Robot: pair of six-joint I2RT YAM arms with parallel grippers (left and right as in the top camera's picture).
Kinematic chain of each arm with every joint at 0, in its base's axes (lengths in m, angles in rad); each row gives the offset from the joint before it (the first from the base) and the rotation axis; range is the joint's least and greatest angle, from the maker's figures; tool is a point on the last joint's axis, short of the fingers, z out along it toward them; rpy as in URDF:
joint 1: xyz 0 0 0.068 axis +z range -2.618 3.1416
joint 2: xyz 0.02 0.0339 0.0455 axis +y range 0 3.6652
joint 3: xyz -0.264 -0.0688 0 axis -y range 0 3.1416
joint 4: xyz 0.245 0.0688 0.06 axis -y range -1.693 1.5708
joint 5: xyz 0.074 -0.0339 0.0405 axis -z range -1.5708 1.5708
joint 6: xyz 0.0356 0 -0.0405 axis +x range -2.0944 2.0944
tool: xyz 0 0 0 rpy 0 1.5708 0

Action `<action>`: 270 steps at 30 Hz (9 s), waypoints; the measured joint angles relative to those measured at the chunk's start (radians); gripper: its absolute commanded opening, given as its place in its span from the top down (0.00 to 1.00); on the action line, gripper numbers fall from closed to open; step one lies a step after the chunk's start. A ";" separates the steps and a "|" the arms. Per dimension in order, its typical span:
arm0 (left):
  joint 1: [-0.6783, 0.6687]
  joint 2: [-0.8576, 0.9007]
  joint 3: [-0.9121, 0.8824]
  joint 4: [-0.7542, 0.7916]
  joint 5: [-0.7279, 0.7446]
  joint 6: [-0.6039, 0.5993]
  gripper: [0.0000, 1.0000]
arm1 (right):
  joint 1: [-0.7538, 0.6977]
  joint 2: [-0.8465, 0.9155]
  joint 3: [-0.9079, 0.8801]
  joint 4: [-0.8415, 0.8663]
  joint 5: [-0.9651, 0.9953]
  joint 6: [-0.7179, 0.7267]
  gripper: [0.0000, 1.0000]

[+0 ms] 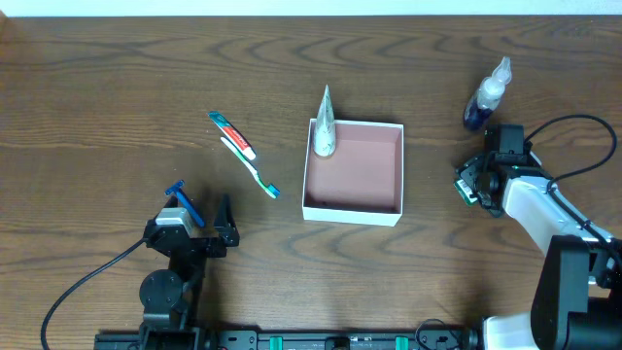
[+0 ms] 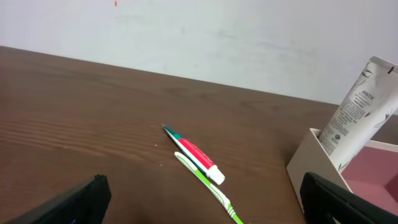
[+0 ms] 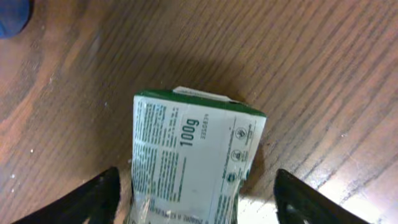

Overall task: Pack container
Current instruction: 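Carry the soap package with right gripper into the box, then lower the soap package upright beside the tube and release, then move right gripper to the blue foam pump bottle and grasp it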

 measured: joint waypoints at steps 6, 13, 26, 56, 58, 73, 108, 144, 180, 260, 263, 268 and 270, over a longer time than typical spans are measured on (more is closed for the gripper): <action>0.000 0.000 0.000 0.000 0.000 0.000 0.02 | 0.000 0.032 -0.001 0.009 0.008 0.003 0.55; 0.000 0.000 0.000 0.000 0.000 0.000 0.02 | 0.000 0.032 -0.001 0.011 0.012 0.000 0.69; 0.000 0.000 0.000 0.000 0.000 0.000 0.02 | -0.007 -0.066 -0.001 -0.019 -0.183 -0.114 0.69; 0.000 0.000 0.000 0.000 0.000 0.000 0.02 | 0.409 -0.338 0.009 0.102 -0.523 -0.207 0.64; 0.000 0.000 0.000 0.000 0.000 0.000 0.02 | 0.433 -0.304 0.009 0.141 -0.517 -0.203 0.64; 0.000 0.000 0.000 0.000 0.000 0.000 0.02 | 0.590 -0.060 0.010 0.389 -0.500 -0.142 0.62; 0.000 0.000 0.000 0.000 0.000 0.000 0.02 | 0.650 -0.008 0.010 0.439 -0.417 -0.031 0.61; 0.000 0.000 0.000 0.000 0.000 0.000 0.02 | 0.703 0.080 0.010 0.513 -0.316 -0.027 0.58; 0.000 0.000 0.000 0.000 0.000 0.000 0.02 | 0.599 -0.247 0.075 0.215 -0.442 -0.027 0.39; 0.000 0.000 0.000 0.000 0.000 0.000 0.02 | -0.037 0.336 0.829 -0.206 -0.143 -0.687 0.57; 0.000 0.000 0.000 0.000 0.000 0.000 0.02 | -0.037 0.336 0.829 -0.208 -0.150 -0.687 0.61; 0.000 0.000 0.000 0.000 0.000 0.000 0.02 | -0.037 0.336 0.829 -0.218 -0.163 -0.687 0.67; 0.000 0.000 0.000 0.000 0.000 0.000 0.02 | -0.037 0.337 0.829 -0.222 -0.166 -0.687 0.69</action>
